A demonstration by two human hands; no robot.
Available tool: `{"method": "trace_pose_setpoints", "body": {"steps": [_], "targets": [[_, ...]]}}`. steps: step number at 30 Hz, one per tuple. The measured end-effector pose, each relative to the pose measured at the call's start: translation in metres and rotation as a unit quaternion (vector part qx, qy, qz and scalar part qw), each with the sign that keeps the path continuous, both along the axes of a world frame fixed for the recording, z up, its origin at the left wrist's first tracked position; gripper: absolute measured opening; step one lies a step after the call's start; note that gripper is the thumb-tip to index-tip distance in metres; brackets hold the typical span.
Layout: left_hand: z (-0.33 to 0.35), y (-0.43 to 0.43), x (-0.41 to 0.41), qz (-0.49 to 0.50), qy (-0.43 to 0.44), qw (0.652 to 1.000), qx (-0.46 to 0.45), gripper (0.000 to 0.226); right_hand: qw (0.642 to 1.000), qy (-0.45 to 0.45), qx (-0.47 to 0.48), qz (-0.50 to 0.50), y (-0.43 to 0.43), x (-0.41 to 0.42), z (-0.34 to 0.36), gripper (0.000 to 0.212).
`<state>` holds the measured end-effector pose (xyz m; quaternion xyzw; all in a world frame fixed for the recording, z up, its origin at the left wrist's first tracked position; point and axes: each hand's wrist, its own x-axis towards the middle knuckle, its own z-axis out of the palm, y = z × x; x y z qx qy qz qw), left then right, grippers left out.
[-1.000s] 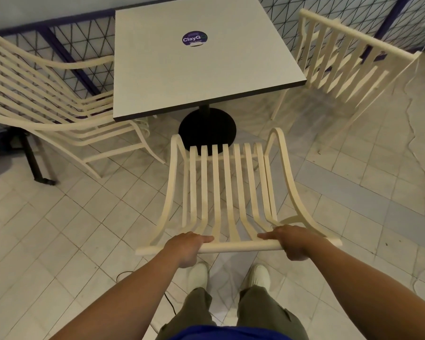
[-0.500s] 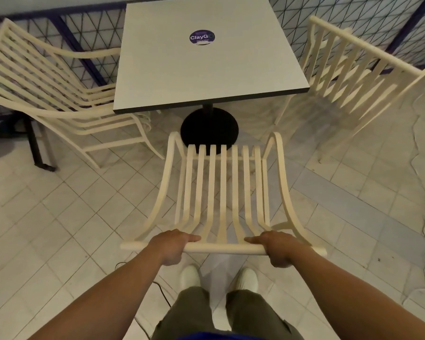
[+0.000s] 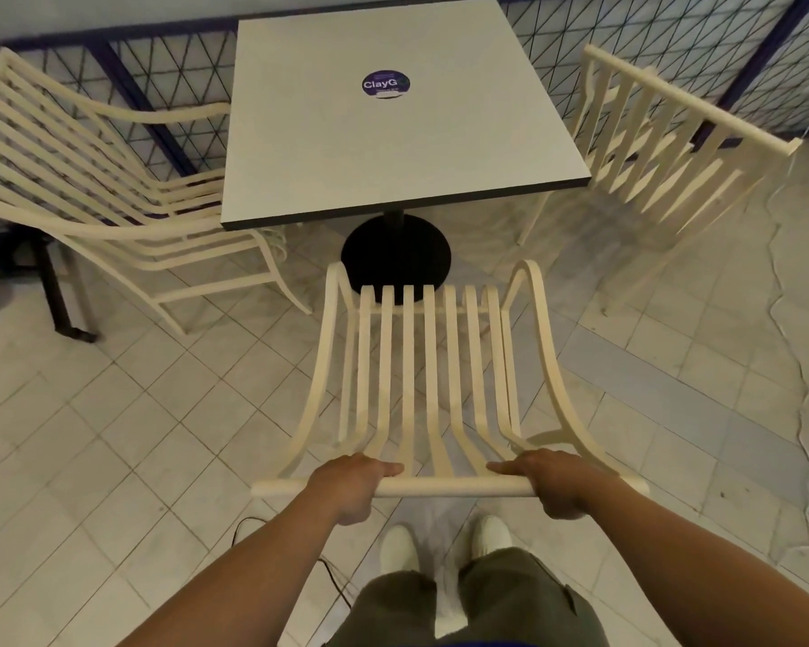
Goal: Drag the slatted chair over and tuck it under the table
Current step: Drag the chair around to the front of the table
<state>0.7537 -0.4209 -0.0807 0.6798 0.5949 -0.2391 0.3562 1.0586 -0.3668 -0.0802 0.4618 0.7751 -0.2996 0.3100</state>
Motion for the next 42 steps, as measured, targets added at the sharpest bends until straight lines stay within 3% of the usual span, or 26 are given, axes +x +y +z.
{"method": "trace_pose_setpoints", "body": {"steps": [24, 42], "targets": [[0.005, -0.003, 0.046, 0.069, 0.01, 0.998, 0.011, 0.085, 0.996, 0.013, -0.029, 0.085, 0.039, 0.034, 0.013, 0.087], [0.012, 0.0, 0.038, 0.046, -0.028, 0.999, 0.01, 0.071, 0.999, 0.017, -0.027, 0.028, 0.045, 0.055, 0.016, 0.076]]}}
